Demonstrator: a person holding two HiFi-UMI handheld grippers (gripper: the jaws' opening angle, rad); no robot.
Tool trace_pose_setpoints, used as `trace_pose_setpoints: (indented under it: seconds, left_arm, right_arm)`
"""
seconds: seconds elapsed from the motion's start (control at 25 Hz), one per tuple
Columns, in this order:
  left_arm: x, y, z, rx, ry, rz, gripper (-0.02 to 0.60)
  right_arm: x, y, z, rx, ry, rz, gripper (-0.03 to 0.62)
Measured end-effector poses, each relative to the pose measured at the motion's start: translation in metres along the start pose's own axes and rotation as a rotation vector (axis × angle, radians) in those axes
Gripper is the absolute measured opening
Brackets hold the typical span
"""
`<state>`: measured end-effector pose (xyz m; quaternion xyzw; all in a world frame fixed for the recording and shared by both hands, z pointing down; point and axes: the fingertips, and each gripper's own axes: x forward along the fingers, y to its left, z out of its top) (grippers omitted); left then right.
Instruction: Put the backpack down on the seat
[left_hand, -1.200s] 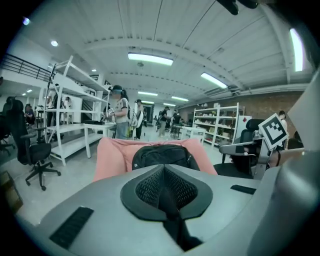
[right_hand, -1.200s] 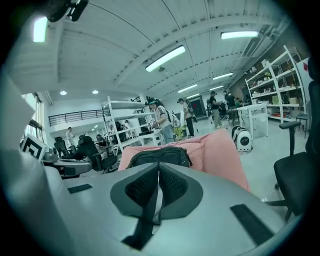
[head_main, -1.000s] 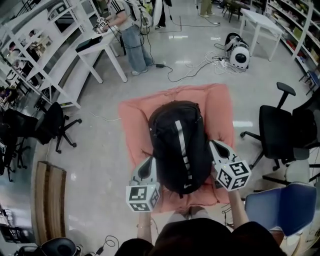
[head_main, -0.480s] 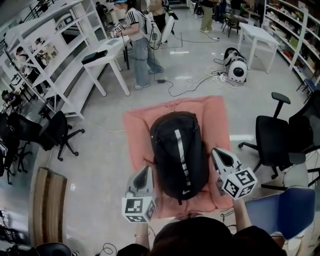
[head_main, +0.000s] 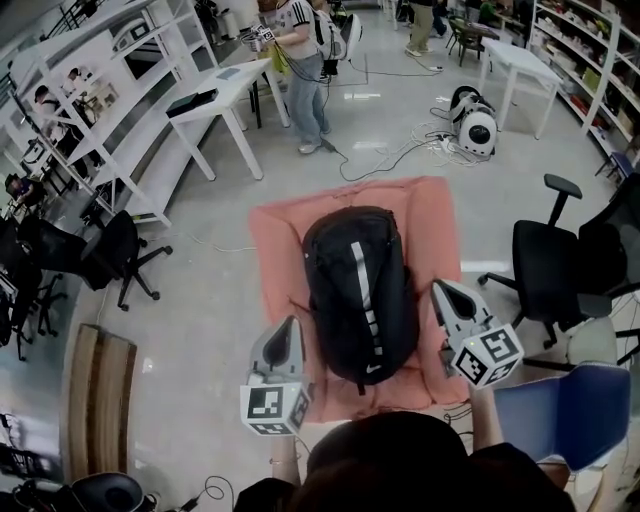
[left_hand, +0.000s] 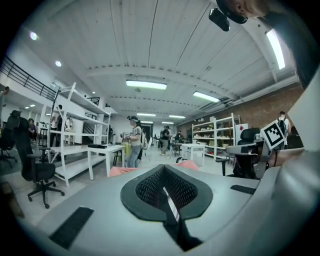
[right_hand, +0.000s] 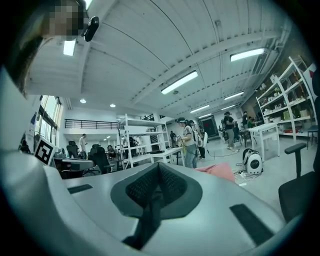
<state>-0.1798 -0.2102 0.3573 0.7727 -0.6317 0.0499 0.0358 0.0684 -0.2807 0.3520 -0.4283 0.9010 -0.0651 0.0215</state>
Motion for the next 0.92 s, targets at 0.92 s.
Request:
trace_pose_setpoints:
  seconds: [0.92]
  left_arm:
    - [-0.005, 0.003, -0.010, 0.039, 0.039, 0.033, 0.014]
  right_arm:
    - [-0.009, 0.007, 0.002, -0.011, -0.009, 0.023, 0.012]
